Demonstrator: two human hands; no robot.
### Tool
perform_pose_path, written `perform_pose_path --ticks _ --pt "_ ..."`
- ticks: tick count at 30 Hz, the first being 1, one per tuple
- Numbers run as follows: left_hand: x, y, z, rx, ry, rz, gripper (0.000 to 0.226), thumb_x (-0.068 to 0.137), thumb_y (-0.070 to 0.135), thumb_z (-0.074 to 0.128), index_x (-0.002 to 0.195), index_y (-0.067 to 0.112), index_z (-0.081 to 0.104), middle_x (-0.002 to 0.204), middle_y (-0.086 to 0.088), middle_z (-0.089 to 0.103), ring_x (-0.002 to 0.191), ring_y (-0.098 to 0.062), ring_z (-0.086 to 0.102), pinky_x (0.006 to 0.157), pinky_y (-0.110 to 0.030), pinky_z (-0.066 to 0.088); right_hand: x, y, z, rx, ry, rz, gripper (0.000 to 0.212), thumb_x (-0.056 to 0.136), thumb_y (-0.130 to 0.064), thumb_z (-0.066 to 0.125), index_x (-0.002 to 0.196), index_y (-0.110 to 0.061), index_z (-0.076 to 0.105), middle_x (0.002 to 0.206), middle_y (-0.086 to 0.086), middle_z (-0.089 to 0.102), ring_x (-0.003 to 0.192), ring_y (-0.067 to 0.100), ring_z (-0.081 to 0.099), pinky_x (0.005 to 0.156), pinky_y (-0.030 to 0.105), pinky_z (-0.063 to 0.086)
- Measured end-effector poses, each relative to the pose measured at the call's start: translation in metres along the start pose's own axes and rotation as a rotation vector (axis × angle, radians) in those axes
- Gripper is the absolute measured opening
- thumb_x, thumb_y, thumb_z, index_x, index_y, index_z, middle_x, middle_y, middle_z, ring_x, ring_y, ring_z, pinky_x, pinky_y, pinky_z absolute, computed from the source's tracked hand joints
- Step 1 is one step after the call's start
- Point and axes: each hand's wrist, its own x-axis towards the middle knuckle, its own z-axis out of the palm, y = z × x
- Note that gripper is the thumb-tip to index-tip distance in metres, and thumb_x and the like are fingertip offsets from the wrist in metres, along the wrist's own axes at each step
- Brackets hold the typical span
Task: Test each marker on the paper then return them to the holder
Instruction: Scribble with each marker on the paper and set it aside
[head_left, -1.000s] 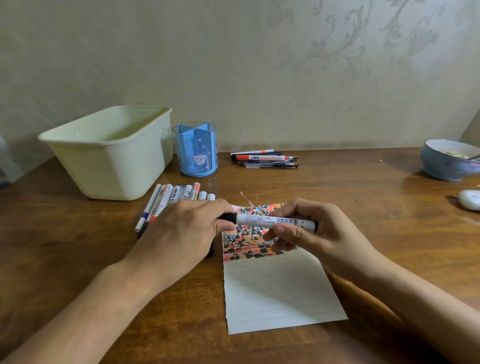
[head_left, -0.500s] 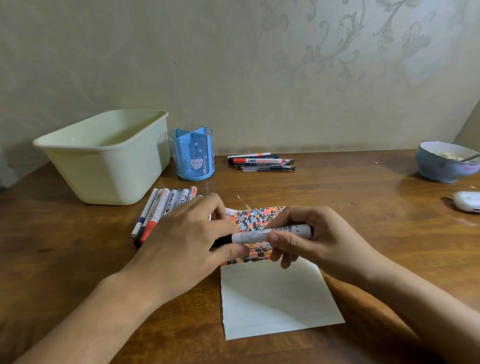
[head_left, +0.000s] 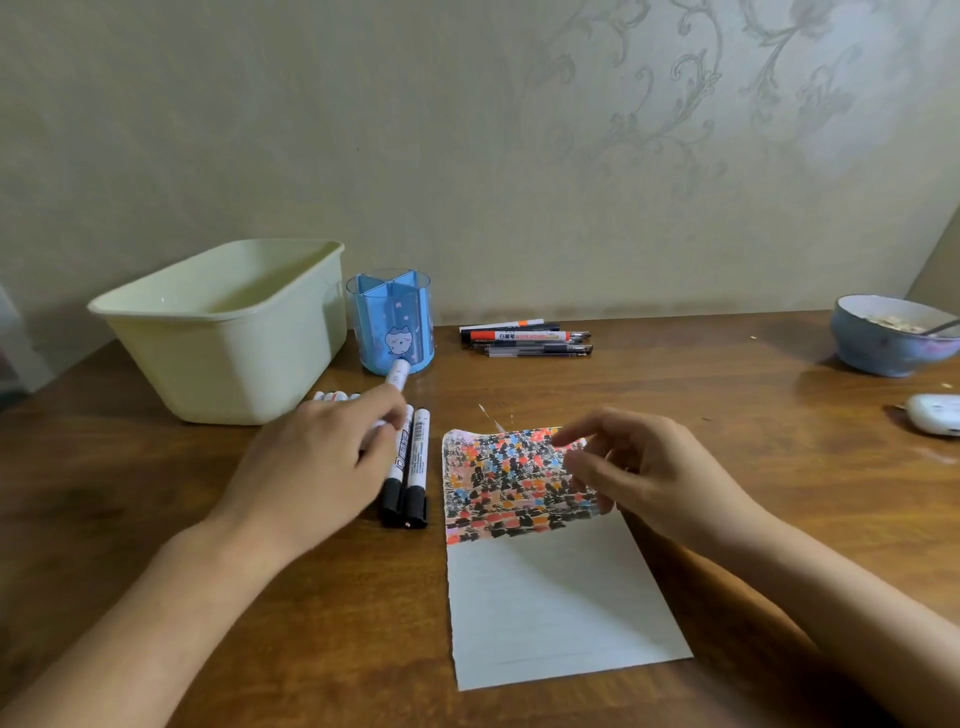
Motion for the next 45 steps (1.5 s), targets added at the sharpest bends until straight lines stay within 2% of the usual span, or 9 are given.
perform_pose_path --ticks 11,15,19,25,29,34,37,40,45 --pt "0.004 -0.025 0.011 0.097 -0.160 -0.155 0.019 0.100 0.033 0.045 0.110 0.038 0.060 0.080 0.011 0.055 0.068 -0.006 0.050 0.053 -0.020 0.032 0.001 0.005 0.000 -0.164 -0.046 -0.047 0.026 0.090 -0.029 0.071 0.116 -0.031 0.066 0.104 -0.015 0.068 0.076 0.007 0.061 0.063 0.023 0.054" --pt "0.004 -0.023 0.011 0.117 -0.184 -0.149 0.026 0.100 0.043 0.043 0.120 0.039 0.059 0.121 0.012 0.065 0.097 -0.010 0.060 0.079 -0.029 0.048 0.002 0.007 0.001 -0.176 -0.051 -0.055 0.027 0.091 -0.029 0.070 0.117 -0.032 0.066 0.105 -0.015 0.068 0.076 0.007 0.061 0.064 0.026 0.055" --pt "0.003 -0.019 0.008 0.143 -0.206 -0.150 0.038 0.099 0.051 0.041 0.132 0.040 0.054 0.134 0.010 0.060 0.116 -0.013 0.058 0.096 -0.034 0.046 0.002 0.009 0.001 -0.180 -0.061 -0.053 0.026 0.091 -0.029 0.070 0.117 -0.031 0.066 0.105 -0.015 0.067 0.078 0.007 0.061 0.066 0.025 0.056" --pt "0.003 -0.017 0.008 0.181 -0.181 -0.119 0.041 0.095 0.055 0.044 0.130 0.038 0.057 0.117 0.007 0.060 0.110 -0.014 0.054 0.093 -0.035 0.042 0.004 0.011 0.000 -0.189 -0.053 -0.050 0.025 0.092 -0.027 0.070 0.116 -0.031 0.067 0.104 -0.015 0.068 0.078 0.008 0.061 0.065 0.024 0.055" --pt "0.002 -0.019 0.012 0.190 -0.100 -0.079 0.042 0.091 0.051 0.054 0.128 0.033 0.062 0.099 0.005 0.043 0.100 -0.015 0.047 0.089 -0.035 0.039 0.005 0.014 -0.001 -0.201 -0.037 -0.032 0.023 0.093 -0.027 0.069 0.115 -0.034 0.067 0.104 -0.017 0.068 0.079 0.009 0.062 0.065 0.024 0.055" --pt "-0.001 -0.008 0.012 0.132 -0.067 0.027 0.042 0.089 0.051 0.058 0.127 0.032 0.064 0.105 0.009 0.044 0.098 -0.009 0.042 0.089 -0.032 0.039 0.006 0.017 -0.002 -0.208 -0.020 -0.012 0.022 0.093 -0.027 0.068 0.114 -0.034 0.068 0.104 -0.018 0.069 0.082 0.007 0.062 0.065 0.022 0.054" --pt "-0.003 0.000 0.011 0.084 -0.175 0.074 0.047 0.092 0.061 0.048 0.133 0.039 0.055 0.123 0.013 0.044 0.118 -0.008 0.040 0.103 -0.034 0.034 0.008 0.016 -0.003 -0.223 -0.013 -0.003 0.022 0.094 -0.025 0.068 0.115 -0.033 0.068 0.105 -0.018 0.068 0.084 0.004 0.062 0.064 0.016 0.051" --pt "-0.006 0.009 0.010 0.063 -0.398 0.173 0.063 0.086 0.077 0.033 0.142 0.047 0.041 0.142 0.022 0.033 0.139 -0.005 0.021 0.115 -0.032 0.017 0.009 0.016 -0.006 -0.239 0.009 0.010 0.022 0.094 -0.024 0.067 0.115 -0.030 0.068 0.106 -0.017 0.068 0.086 0.004 0.062 0.065 0.014 0.052" --pt "-0.009 0.019 0.007 0.090 -0.559 0.208 0.082 0.077 0.091 0.032 0.148 0.051 0.028 0.155 0.027 0.018 0.144 -0.003 0.005 0.118 -0.033 0.003 0.016 0.022 -0.013 -0.252 0.093 0.056 0.024 0.094 -0.025 0.066 0.118 -0.028 0.067 0.108 -0.015 0.067 0.088 0.006 0.061 0.066 0.015 0.053"
